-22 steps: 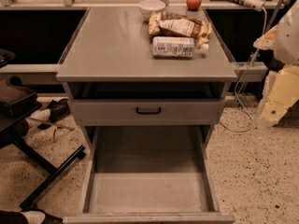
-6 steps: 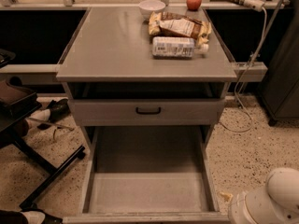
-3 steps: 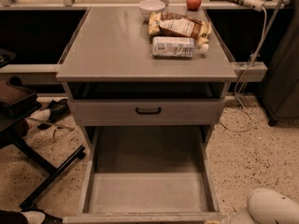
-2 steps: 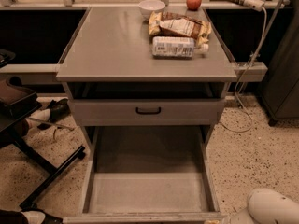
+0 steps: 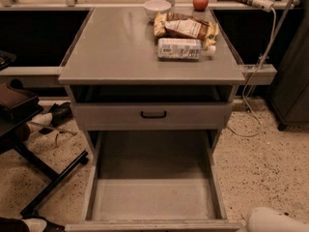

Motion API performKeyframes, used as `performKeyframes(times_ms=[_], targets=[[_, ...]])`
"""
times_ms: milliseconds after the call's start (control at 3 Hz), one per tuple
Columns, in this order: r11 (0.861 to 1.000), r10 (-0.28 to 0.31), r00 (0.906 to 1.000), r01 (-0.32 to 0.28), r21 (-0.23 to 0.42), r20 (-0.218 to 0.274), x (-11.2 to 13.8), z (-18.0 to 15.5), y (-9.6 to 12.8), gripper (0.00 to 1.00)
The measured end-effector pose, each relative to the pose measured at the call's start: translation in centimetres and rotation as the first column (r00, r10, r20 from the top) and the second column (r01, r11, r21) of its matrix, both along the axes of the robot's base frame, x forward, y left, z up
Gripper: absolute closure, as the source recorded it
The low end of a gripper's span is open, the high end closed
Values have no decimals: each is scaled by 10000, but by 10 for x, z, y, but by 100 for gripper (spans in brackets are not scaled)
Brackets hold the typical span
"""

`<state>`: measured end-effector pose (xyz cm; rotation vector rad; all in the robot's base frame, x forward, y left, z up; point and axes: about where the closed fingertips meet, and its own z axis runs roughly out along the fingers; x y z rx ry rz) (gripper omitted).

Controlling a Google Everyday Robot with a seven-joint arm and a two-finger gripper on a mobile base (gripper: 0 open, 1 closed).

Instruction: Close middle drawer

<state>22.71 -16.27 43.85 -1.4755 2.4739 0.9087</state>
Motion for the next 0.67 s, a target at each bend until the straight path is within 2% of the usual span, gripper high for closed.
performKeyframes(times_ms=[333, 667], targets=[[9999, -30, 9999, 31, 130, -96, 5, -27, 13, 0], [9986, 436, 9990, -433, 306, -99, 38, -50, 55, 0]])
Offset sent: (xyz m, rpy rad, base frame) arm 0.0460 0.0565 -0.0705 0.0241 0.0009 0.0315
